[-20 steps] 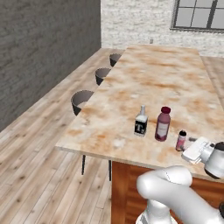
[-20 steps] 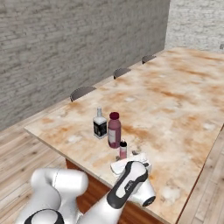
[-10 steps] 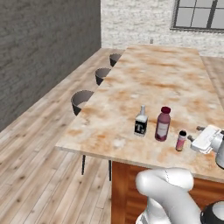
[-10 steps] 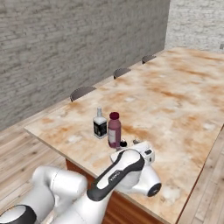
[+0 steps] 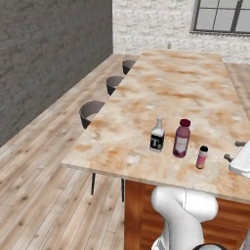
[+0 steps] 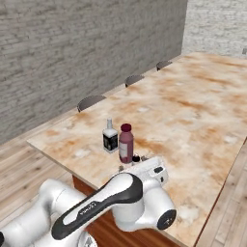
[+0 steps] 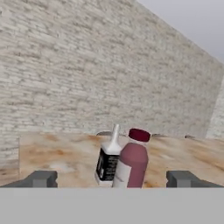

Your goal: Move the drinks to the dining counter.

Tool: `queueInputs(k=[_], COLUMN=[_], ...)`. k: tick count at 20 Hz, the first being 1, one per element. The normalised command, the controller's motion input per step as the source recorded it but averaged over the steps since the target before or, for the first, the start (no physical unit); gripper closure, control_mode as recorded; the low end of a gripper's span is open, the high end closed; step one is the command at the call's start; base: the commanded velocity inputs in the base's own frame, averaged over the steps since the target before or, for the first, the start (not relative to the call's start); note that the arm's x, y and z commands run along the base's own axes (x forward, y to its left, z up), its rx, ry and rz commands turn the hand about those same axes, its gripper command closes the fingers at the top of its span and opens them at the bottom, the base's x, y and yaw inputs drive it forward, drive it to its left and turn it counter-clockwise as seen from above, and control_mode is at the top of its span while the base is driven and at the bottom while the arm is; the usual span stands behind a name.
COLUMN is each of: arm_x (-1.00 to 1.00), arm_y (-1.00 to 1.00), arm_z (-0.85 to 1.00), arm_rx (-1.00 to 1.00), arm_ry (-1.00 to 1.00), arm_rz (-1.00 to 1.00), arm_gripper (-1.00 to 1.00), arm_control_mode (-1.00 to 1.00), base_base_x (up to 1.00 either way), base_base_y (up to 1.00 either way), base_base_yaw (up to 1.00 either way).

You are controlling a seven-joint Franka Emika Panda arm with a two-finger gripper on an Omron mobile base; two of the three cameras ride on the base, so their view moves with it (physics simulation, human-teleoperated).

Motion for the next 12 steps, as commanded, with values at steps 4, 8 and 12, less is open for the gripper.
queueInputs(k=[4, 8, 12], arm_x=[-0.43, -0.02, 0.03], arm_y=[0.77, 0.85, 0.51], arm_z=[0.07, 0.0, 0.0], arm_rx=[-0.1, -0.1, -0.06], arm_ry=[-0.16, -0.09, -0.01], arm_rz=[0.14, 0.32, 0.39], arm_gripper=[-1.0, -1.0, -1.0], arm_control_mode=[-1.0, -1.0, -1.0], base_base_x=[0.0, 0.0, 0.0], base_base_y=[0.0, 0.0, 0.0], base_base_yaw=[0.0, 0.0, 0.0])
